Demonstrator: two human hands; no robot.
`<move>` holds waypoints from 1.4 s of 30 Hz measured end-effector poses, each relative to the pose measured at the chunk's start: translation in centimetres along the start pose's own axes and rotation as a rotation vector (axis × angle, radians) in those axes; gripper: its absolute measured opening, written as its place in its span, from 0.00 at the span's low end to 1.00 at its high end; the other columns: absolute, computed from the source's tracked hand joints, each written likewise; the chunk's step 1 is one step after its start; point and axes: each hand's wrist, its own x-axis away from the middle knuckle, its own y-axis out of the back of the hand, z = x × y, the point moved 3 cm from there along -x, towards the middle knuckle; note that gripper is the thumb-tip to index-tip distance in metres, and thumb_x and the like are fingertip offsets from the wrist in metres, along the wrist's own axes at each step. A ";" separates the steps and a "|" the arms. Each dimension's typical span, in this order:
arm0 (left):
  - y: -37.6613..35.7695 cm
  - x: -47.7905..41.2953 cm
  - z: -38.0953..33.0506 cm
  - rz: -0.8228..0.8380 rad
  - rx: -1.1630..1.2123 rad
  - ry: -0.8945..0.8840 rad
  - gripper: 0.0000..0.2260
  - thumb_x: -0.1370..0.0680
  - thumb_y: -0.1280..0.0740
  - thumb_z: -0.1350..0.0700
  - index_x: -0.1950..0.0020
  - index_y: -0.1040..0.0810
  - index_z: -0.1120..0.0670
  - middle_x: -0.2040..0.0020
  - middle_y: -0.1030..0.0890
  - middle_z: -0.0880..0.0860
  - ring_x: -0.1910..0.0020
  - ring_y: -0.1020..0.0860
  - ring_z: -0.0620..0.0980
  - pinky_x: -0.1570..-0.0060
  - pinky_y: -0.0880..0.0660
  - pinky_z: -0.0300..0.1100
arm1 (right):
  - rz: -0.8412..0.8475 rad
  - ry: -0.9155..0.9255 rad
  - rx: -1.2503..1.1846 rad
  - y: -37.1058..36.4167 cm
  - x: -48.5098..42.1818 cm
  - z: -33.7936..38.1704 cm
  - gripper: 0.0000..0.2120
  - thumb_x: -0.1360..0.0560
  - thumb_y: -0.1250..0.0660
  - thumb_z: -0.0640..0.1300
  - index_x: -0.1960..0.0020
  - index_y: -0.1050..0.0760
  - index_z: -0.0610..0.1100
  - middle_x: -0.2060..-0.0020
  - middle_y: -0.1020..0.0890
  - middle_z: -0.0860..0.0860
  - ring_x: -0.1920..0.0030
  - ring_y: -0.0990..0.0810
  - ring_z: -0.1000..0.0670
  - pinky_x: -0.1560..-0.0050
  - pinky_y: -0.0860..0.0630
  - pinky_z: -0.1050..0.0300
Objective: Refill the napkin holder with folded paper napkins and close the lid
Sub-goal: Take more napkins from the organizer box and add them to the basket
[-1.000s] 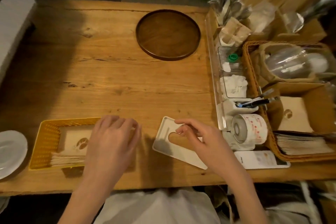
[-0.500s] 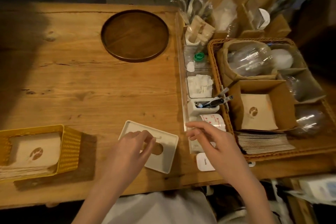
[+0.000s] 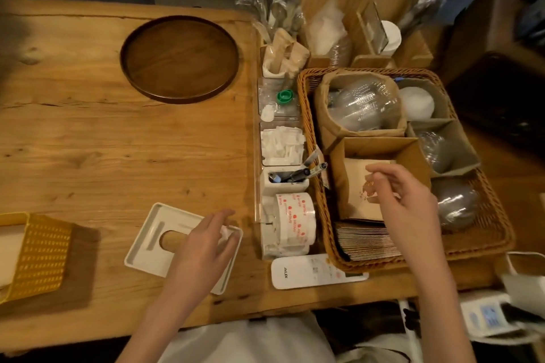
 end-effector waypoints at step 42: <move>-2.8 -1.6 0.9 -0.024 -0.251 -0.037 0.17 0.21 0.37 0.50 0.33 0.29 0.50 0.44 0.24 0.49 0.47 0.23 0.49 0.60 0.23 0.45 | 0.302 -0.129 0.450 -4.8 -6.2 -4.1 0.22 0.23 0.34 0.42 0.32 0.35 0.52 0.39 0.29 0.41 0.40 0.25 0.40 0.43 0.26 0.49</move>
